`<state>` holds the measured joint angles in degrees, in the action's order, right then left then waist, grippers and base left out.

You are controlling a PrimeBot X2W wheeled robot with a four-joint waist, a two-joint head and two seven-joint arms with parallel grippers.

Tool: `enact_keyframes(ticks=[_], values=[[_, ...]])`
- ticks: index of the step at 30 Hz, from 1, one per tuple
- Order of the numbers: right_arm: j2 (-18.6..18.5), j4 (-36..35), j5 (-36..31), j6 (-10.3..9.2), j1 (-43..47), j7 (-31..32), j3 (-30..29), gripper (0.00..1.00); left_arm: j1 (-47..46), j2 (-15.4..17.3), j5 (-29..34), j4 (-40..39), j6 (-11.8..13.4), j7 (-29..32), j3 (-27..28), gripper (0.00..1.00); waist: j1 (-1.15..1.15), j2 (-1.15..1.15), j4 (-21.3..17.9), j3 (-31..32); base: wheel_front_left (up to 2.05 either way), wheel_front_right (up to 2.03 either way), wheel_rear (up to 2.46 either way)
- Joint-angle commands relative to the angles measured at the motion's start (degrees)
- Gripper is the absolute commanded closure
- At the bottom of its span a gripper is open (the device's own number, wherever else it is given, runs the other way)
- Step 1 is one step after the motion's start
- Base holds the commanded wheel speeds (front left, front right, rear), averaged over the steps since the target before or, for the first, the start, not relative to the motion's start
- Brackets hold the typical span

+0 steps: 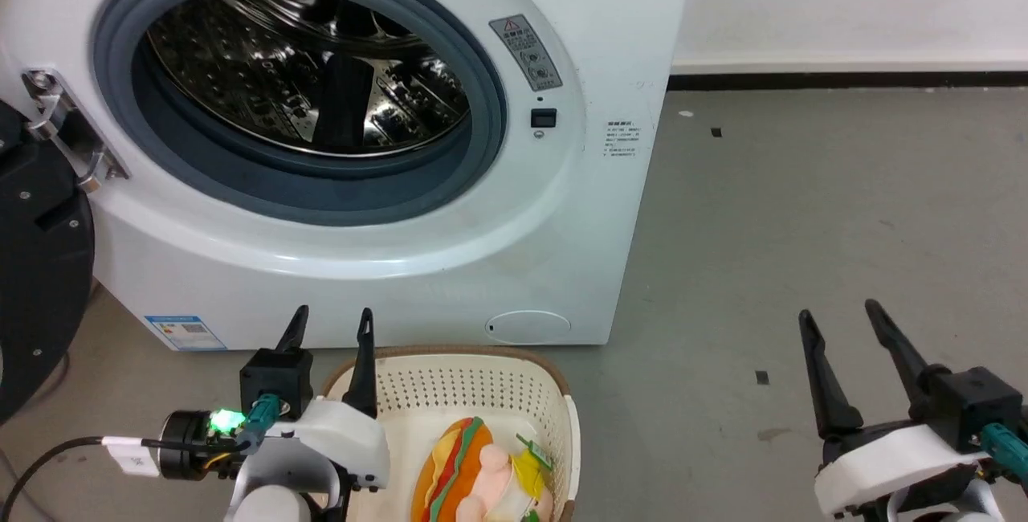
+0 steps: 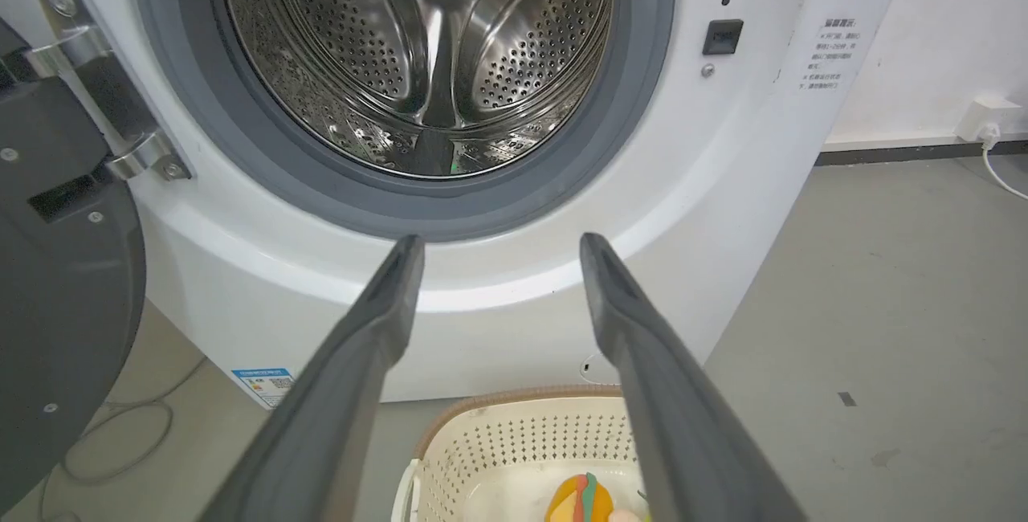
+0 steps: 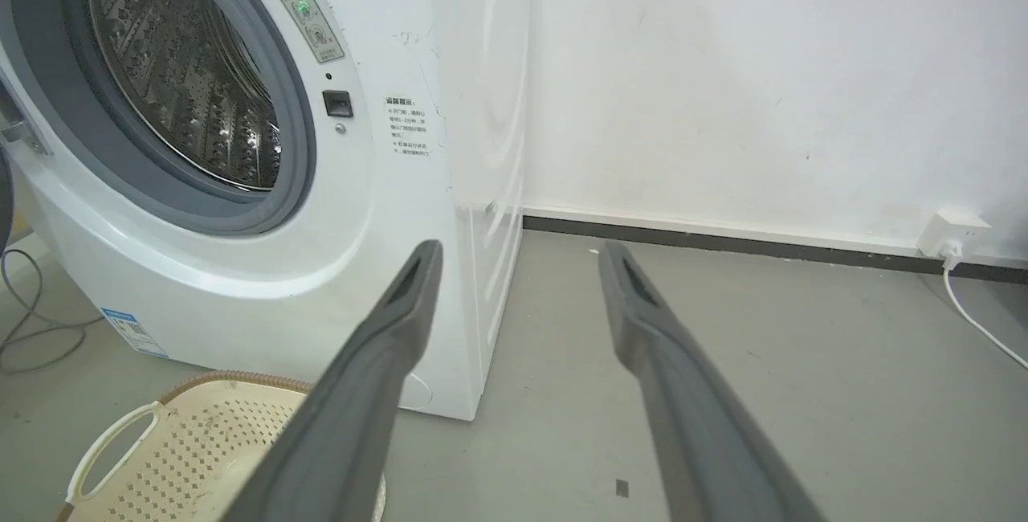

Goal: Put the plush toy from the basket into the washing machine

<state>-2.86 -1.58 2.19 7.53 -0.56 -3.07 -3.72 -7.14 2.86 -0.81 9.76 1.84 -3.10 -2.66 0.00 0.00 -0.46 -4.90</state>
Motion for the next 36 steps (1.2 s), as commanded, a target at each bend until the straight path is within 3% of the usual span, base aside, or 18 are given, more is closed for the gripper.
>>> enact_keyframes(ticks=[1,20,36], values=[[0.0,-0.5,0.9,-0.01,-1.3,-0.7,-0.5,0.00,-1.6,0.1,-0.6,1.6,0.0,-0.6,-0.2,0.00,0.00,0.00,-0.3,-1.1,0.00,0.00,0.00],[0.0,-3.8,3.0,-0.02,-6.9,-2.9,-1.2,0.00,-12.6,0.4,-2.1,19.2,-1.3,-1.9,-2.7,0.00,0.00,0.00,-2.4,-12.2,0.00,0.00,0.00],[0.0,-7.9,6.0,-0.02,-12.3,-4.8,-2.4,0.00,-21.5,2.6,-2.3,29.1,-2.8,3.5,-6.4,0.00,0.00,0.00,-3.9,-24.9,0.00,0.00,0.00]])
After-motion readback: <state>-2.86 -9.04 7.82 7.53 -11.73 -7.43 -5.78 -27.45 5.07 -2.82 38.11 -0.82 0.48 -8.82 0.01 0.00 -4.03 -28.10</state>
